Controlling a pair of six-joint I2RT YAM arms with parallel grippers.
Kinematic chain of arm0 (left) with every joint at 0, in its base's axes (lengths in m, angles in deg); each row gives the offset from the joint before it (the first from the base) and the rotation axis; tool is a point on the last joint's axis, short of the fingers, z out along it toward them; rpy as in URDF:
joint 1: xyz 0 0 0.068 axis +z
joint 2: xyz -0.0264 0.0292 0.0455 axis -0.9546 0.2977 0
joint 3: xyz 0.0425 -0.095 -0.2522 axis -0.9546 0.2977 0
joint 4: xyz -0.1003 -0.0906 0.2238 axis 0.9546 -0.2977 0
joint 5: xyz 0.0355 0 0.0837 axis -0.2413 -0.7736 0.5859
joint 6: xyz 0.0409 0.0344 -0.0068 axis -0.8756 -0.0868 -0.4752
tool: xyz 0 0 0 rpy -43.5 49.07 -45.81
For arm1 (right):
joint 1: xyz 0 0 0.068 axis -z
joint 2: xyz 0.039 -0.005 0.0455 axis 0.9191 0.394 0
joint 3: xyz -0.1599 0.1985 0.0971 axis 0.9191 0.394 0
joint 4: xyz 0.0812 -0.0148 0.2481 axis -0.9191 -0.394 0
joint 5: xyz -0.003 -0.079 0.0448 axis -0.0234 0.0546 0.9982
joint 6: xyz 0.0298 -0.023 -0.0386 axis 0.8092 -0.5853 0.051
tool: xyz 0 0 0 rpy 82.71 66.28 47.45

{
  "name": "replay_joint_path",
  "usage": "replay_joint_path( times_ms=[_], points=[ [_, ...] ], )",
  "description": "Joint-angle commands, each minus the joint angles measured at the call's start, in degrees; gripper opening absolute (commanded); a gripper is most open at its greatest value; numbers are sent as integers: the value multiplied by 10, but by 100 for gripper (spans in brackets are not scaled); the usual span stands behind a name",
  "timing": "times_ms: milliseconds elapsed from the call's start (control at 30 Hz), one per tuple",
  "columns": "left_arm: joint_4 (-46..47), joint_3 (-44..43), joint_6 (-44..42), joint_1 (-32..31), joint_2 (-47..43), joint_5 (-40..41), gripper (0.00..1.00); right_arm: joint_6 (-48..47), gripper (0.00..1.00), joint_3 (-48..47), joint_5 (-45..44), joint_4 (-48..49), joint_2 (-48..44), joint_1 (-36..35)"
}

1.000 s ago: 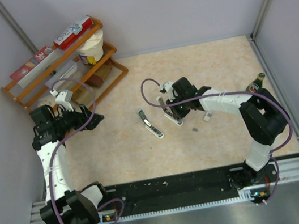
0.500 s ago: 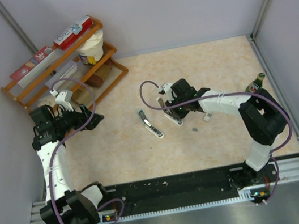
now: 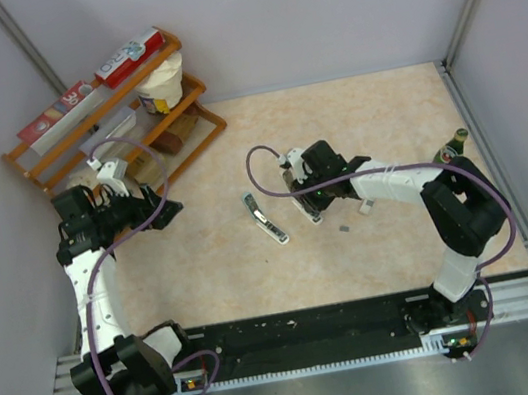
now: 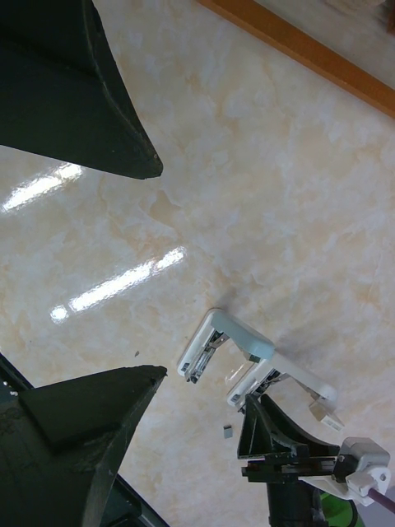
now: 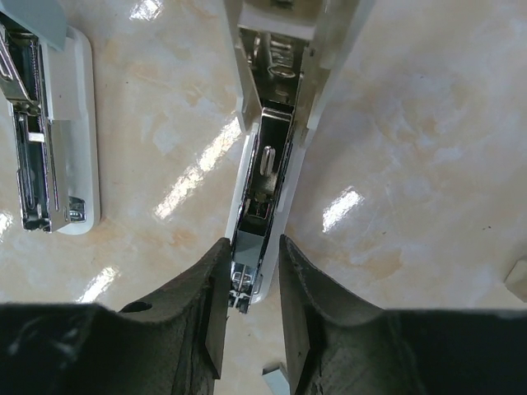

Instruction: Load the staples into the stapler

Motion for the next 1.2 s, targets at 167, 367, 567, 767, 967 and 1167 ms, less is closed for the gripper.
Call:
replay_joint_path(
  times_ms=[167, 367, 567, 767, 967, 1167],
  points=[
    [17, 4, -5, 6, -2, -5, 98, -16, 42, 0, -6, -2, -56, -8],
    [16, 4, -5, 5, -3, -5, 98, -28, 47, 3, -16, -1, -74, -8],
    [16, 2, -6, 7, -3, -6, 98, -44, 47, -2, -25, -17, -93, -6],
    [6, -6, -16, 7, -1, -5, 98, -100, 47, 8, -12, -56, -141, 12],
    [-25, -26, -38, 7, -15, 15, 98, -150, 54, 62, -13, -75, -219, 30],
    [-90, -61, -75, 8, -39, 51, 99, -149, 69, 86, 18, -68, -274, 87]
  ],
)
